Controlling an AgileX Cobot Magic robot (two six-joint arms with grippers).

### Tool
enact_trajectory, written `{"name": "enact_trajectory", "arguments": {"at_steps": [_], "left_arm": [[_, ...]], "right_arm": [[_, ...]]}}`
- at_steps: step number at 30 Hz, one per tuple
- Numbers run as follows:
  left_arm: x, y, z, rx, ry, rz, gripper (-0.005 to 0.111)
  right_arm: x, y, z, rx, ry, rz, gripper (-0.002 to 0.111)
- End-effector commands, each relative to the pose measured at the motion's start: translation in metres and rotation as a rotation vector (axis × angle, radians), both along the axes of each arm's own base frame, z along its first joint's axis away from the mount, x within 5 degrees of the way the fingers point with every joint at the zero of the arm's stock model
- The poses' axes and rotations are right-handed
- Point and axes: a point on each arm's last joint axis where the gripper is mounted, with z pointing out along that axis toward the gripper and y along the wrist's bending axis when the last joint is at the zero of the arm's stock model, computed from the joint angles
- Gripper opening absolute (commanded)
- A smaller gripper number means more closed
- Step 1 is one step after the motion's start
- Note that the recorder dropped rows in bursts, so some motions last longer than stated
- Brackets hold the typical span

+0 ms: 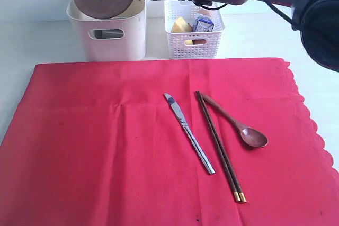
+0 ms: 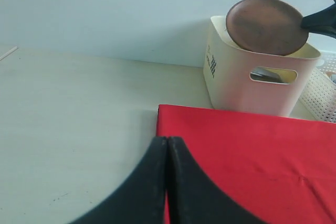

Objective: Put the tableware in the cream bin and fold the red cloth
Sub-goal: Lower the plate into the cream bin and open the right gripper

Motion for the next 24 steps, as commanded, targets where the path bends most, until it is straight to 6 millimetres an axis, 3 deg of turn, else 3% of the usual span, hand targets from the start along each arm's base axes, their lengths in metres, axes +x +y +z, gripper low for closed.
{"name": "enact_trajectory", "arguments": {"at_steps": [1, 11, 15, 19, 21, 24], "left_arm": [[0.0, 0.0, 0.001, 0.006, -0.012, -0.002, 0.002], [0.0, 0.0, 0.001, 0.006, -0.012, -0.002, 0.002], [0.0, 0.0, 0.001, 0.006, -0.012, -0.002, 0.002], [0.0, 0.0, 0.001, 0.006, -0.012, -0.002, 0.002], [0.0, 0.0, 0.001, 0.006, -0.012, -0.002, 0.002], [0.0, 0.0, 0.001, 0.006, -0.012, -0.002, 0.002]], "right_arm": [[0.005, -0.003, 0.009, 0.013, -0.035, -0.028, 0.0], [0.008, -0.001, -0.021, -0.012, 0.009, -0.035, 0.001], [0.008, 0.0, -0.022, -0.014, 0.008, -0.034, 0.017], [0.008, 0.0, -0.021, -0.016, 0.004, -0.033, 0.045], [0.005, -0.001, -0.008, -0.01, -0.001, -0.007, 0.053], [0.0, -0.006, 0.014, -0.005, 0.013, 0.068, 0.054]]}}
